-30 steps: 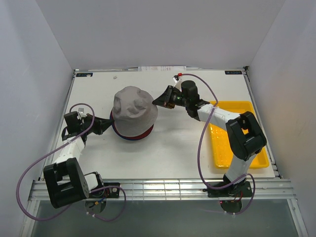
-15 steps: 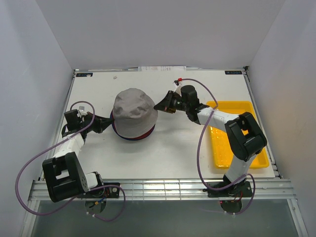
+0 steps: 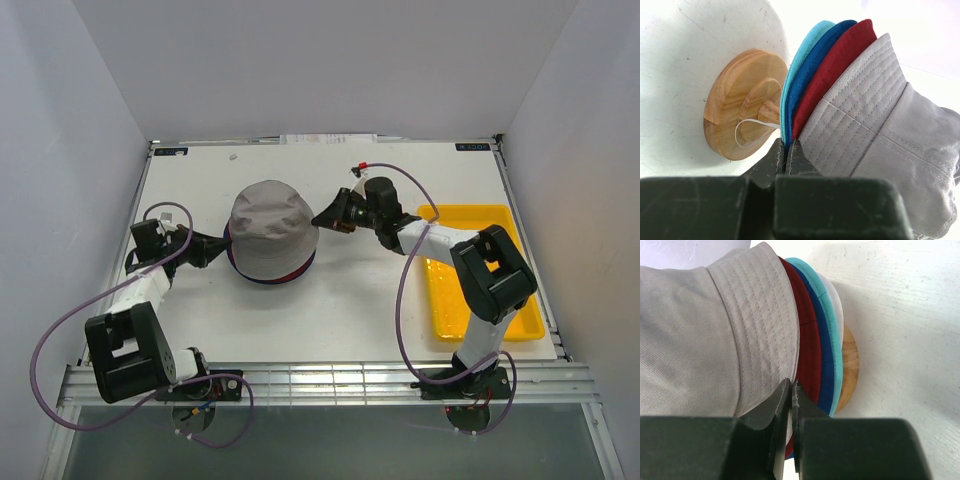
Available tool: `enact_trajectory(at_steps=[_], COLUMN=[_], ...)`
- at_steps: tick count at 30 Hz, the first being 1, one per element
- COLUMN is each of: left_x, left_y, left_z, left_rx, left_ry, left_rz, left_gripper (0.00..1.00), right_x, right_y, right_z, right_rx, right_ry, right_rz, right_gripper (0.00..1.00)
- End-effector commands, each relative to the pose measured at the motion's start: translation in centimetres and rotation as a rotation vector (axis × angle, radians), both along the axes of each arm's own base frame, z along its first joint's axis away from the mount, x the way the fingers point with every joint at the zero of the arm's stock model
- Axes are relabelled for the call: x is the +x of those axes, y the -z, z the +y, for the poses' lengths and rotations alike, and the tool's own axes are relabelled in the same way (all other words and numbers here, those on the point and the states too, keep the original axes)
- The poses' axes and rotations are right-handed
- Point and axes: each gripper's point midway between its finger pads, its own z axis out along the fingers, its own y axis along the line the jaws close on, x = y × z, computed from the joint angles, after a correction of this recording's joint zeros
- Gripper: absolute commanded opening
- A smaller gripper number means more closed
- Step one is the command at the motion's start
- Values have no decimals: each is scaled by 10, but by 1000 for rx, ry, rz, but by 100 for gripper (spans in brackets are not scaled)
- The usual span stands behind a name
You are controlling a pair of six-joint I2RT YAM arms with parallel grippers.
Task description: Stack the hats
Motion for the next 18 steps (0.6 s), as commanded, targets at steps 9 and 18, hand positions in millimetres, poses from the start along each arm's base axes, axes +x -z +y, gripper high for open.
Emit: enact_trajectory(at_steps=[9,18], left_x=[0,14], left_y=[37,21], left_z=[22,33], left_rx=[154,234], left_ry=[-34,-5], left_rz=[99,77], left_gripper=[0,30], right_x=[-7,-13], right_y=[40,-8], right_z=[-19,-16], right_rx=[-124,-74], right_ry=[6,-18], right_rz=[58,-20], right_gripper=[8,12])
